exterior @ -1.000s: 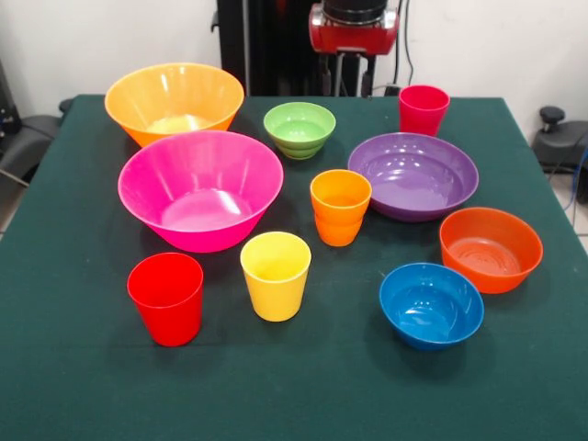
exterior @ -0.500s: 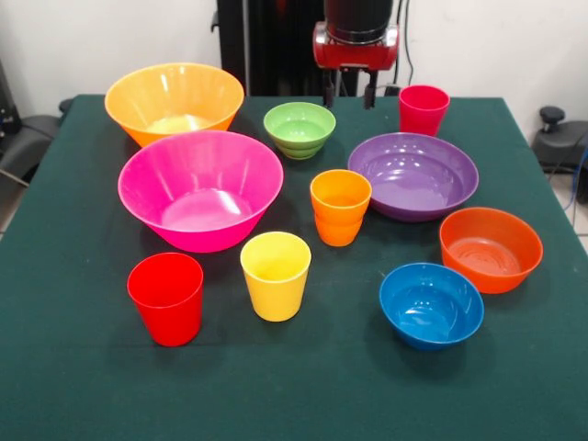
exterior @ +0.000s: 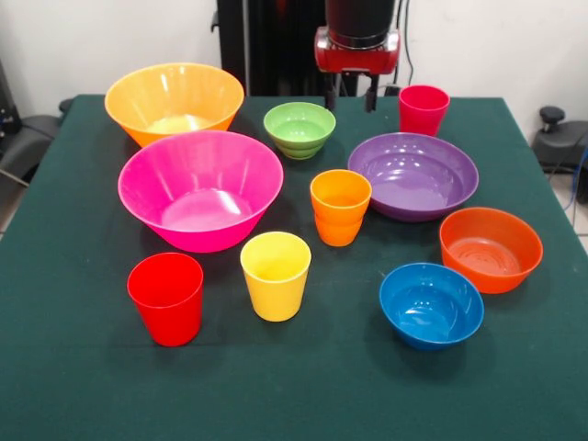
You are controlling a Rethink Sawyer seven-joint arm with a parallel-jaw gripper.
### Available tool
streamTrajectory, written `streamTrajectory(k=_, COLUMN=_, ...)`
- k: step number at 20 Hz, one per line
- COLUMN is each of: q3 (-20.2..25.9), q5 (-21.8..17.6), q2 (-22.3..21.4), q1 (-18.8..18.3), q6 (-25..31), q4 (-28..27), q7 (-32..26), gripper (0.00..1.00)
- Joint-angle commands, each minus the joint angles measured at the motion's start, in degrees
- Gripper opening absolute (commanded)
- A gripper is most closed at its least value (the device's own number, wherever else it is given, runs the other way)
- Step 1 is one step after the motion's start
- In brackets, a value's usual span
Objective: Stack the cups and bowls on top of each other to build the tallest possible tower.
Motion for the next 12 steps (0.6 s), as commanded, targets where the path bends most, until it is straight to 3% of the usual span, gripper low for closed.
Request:
streamTrajectory(k=1, q3=2.98, q5=-2.29, q2=-0.92, q1=2.45, q6=-0.69, q4=-2.63, q7=5.31, gripper=1.0)
streamTrajectory(k=8, q3=1.88, q5=-0.54, q2=-3.58, q1=4.72, q6=4.74, q4=-3.38, q7=6.36, gripper=1.0)
streamTrajectory(k=12, q3=0.48, q5=-0.83, q2=-5.09, q1=5.9, q6=3.41, q4=-2.0, q7=7.2, gripper=1.0)
